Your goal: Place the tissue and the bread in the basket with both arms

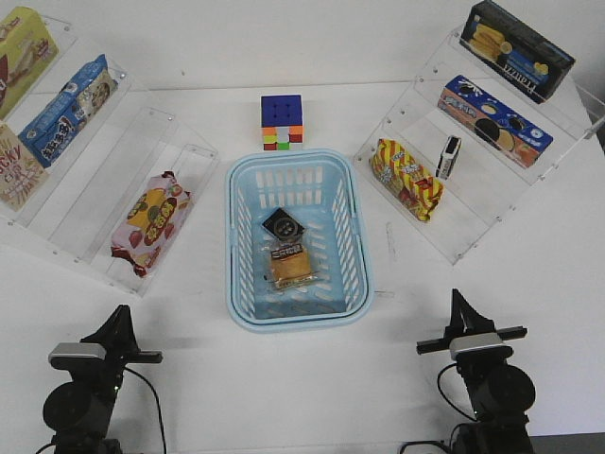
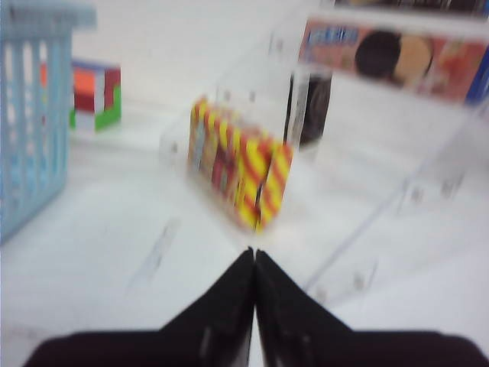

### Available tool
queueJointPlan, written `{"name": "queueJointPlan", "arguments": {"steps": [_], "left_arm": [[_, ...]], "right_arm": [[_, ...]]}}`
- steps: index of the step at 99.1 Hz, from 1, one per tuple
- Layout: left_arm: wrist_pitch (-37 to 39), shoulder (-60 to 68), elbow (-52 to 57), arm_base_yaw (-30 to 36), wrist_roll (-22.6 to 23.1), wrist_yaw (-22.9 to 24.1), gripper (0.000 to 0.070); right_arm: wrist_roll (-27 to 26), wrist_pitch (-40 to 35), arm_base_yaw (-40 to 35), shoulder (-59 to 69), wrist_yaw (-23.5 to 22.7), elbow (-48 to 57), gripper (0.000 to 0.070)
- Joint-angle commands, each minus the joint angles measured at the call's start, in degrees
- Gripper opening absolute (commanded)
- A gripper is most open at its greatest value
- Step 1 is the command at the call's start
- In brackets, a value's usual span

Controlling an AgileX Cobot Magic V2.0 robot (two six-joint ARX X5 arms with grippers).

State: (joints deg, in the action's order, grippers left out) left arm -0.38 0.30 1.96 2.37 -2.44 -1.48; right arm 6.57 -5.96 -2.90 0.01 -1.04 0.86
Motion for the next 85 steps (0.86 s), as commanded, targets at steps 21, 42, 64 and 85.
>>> {"name": "queueJointPlan", "arguments": {"steps": [21, 42, 64, 85], "left_arm": [[0.48, -0.11, -1.16, -0.07, 0.44, 0.11, 0.0001], [0.46, -0.11, -1.16, -0.07, 0.46, 0.13, 0.0001], [0.46, -0.11, -1.16, -0.07, 0.46, 0.11, 0.0001], [0.46, -0.11, -1.16, -0.07, 0.46, 0.11, 0.0001]], "right_arm": [[-4.20, -0.17, 0.11, 0.79, 1.44, -0.15, 0.0000], [-4.20, 0.22, 0.13, 0.79, 1.44, -0.13, 0.0001], [-4.20, 0.22, 0.13, 0.79, 1.44, -0.13, 0.0001], [-4.20, 0.24, 0.13, 0.79, 1.44, -0.13, 0.0001]]}}
